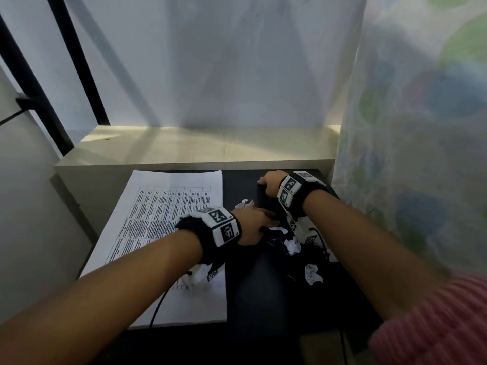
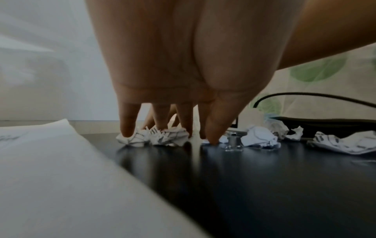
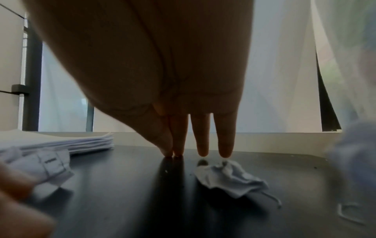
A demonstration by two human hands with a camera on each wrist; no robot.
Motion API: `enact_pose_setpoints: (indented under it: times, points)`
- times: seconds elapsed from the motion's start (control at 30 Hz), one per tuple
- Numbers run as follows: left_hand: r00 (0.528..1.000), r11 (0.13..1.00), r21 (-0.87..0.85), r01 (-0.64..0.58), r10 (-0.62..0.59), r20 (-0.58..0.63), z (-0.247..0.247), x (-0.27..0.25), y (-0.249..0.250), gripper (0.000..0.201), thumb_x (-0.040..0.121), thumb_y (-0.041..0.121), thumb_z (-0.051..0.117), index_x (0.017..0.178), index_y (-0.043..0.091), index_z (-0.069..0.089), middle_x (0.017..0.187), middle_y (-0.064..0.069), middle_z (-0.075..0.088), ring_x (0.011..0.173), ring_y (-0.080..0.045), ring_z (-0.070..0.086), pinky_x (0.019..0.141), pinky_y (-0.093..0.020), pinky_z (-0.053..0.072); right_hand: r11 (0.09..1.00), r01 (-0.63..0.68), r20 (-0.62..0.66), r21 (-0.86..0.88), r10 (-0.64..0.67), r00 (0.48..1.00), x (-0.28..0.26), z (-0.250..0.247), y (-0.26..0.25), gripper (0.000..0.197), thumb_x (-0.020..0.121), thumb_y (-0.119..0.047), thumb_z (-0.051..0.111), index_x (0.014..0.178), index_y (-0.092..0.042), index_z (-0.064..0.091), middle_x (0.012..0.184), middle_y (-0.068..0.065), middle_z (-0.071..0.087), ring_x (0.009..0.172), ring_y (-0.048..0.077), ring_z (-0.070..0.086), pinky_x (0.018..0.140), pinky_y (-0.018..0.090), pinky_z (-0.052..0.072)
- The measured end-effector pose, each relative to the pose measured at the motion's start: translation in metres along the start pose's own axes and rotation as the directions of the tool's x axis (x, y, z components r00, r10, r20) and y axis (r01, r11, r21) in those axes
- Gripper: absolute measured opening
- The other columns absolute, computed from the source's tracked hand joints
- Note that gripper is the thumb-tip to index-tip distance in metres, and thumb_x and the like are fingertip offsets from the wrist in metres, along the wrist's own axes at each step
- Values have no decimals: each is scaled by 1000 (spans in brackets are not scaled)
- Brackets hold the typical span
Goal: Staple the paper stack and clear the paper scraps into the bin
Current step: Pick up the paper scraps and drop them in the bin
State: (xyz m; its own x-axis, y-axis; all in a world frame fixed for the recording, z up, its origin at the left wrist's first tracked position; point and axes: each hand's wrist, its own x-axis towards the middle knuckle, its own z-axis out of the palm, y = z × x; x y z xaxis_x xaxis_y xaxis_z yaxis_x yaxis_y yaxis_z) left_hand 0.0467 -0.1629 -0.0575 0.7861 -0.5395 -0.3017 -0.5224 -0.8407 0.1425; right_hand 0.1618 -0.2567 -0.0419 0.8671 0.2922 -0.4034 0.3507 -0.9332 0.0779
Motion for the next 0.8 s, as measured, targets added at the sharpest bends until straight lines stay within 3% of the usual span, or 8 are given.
enact_pose_setpoints:
  times: [0.1, 0.2, 0.33, 0.43, 0.57, 0.7, 0.8]
  points:
    - [998, 999, 2, 49, -49, 32, -2, -2, -2, 50, 96, 14, 40, 145, 23, 37, 157, 0, 25, 145, -27, 21, 119, -44, 20, 999, 29, -14, 46, -29, 999, -38, -4, 0, 43, 96, -7, 40, 137, -13, 50, 141, 9, 51, 126, 30, 51, 103, 33, 41]
    - [997, 997, -30, 70, -70, -11, -2, -5, -2, 51, 95, 16, 42, 145, 23, 36, 155, -4, 31, 142, -28, 30, 117, -42, 27, 994, 61, 1, 87, -62, 998, -61, 1, 4, 40, 95, -5, 42, 132, -12, 56, 138, 8, 55, 124, 30, 53, 104, 33, 42]
    - [998, 998, -56, -4, 1, -55, 0, -5, 7, 56, 88, 18, 48, 141, 32, 41, 152, -2, 37, 138, -25, 38, 112, -43, 35, 991, 103, 53, 89, -108, 993, -92, 10, 8, 38, 94, -5, 44, 127, -12, 61, 134, 8, 58, 121, 29, 55, 104, 36, 44]
    - [1000, 1000, 24, -10, 10, -14, 1, -7, 18, 50, 90, 18, 46, 139, 28, 45, 148, -5, 40, 134, -29, 41, 107, -44, 40, 991, 114, 66, 72, -119, 991, -110, 16, 12, 37, 94, -6, 46, 126, -13, 62, 131, 9, 61, 116, 29, 58, 99, 32, 46]
    - [998, 993, 102, 60, -62, 19, 4, -10, 23, 52, 92, 21, 43, 143, 25, 38, 146, -7, 42, 131, -32, 45, 105, -45, 42, 993, 118, 65, 28, -120, 991, -130, 23, 19, 42, 94, -3, 43, 130, -15, 58, 136, 8, 56, 123, 29, 53, 101, 30, 41]
    - [991, 986, 107, 128, -130, 9, 2, -15, 23, 45, 91, 22, 44, 135, 18, 49, 142, -8, 45, 128, -31, 46, 103, -46, 44, 990, 140, 74, 18, -141, 987, -140, 32, 25, 46, 93, -2, 40, 131, -20, 57, 139, 6, 54, 127, 29, 49, 108, 36, 40]
    - [979, 975, 104, 197, -189, -81, 1, -19, 32, 38, 90, 28, 48, 126, 18, 56, 135, -9, 45, 127, -30, 43, 101, -47, 43, 988, 143, 49, 51, -145, 988, -147, 34, 28, 44, 92, -1, 41, 128, -18, 60, 134, 5, 58, 123, 26, 52, 105, 31, 42]
